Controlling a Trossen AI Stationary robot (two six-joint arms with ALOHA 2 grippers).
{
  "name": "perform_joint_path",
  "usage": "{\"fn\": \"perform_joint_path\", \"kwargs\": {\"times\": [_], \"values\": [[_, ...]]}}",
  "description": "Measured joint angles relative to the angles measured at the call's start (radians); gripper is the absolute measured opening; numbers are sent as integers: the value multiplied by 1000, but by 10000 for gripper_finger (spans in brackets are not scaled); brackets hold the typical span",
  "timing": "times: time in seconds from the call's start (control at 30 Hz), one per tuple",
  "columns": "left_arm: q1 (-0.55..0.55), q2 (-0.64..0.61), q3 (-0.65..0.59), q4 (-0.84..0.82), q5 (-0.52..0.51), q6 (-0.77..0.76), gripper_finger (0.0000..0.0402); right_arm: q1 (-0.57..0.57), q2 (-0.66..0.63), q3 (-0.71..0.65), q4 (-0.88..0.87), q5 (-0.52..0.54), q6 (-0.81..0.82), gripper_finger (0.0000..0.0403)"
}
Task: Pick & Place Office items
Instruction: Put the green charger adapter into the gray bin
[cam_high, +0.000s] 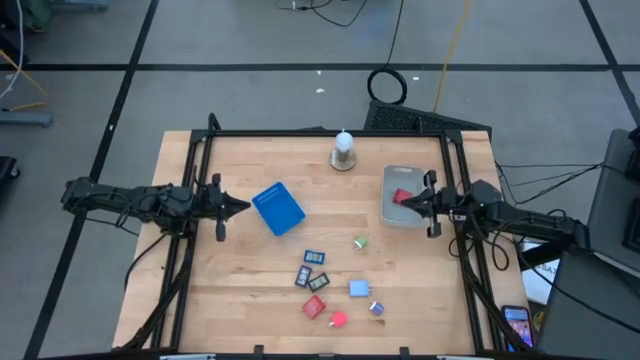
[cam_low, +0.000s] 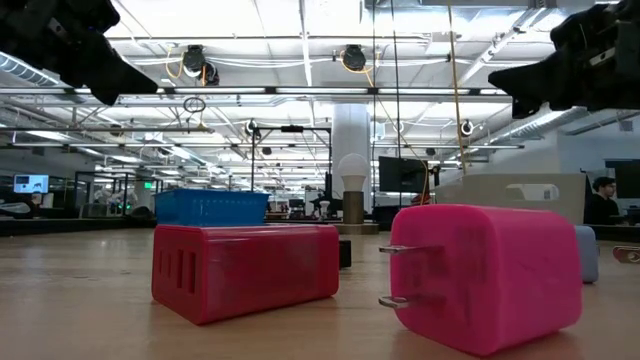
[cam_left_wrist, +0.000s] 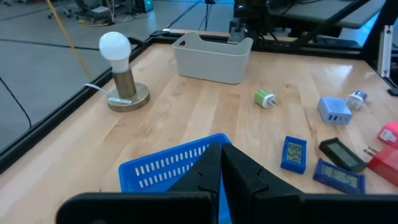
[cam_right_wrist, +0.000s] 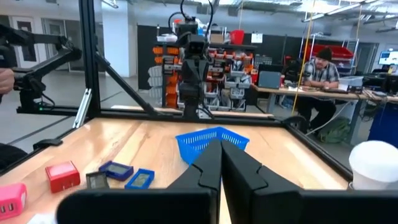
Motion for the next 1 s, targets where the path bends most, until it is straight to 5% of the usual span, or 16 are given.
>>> {"fn": "perform_joint_path", "kwargs": {"times": [0.3, 0.7, 1.0], "values": [[0, -43, 0, 24, -58, 50, 17, 0, 0, 0, -33, -3, 4, 2], [0, -341, 1, -44, -84, 86, 6, 0, 2, 0, -67, -29, 17, 4], [53, -322, -20, -16, -233, 93, 2, 0, 2, 0, -55, -30, -10, 4]]}}
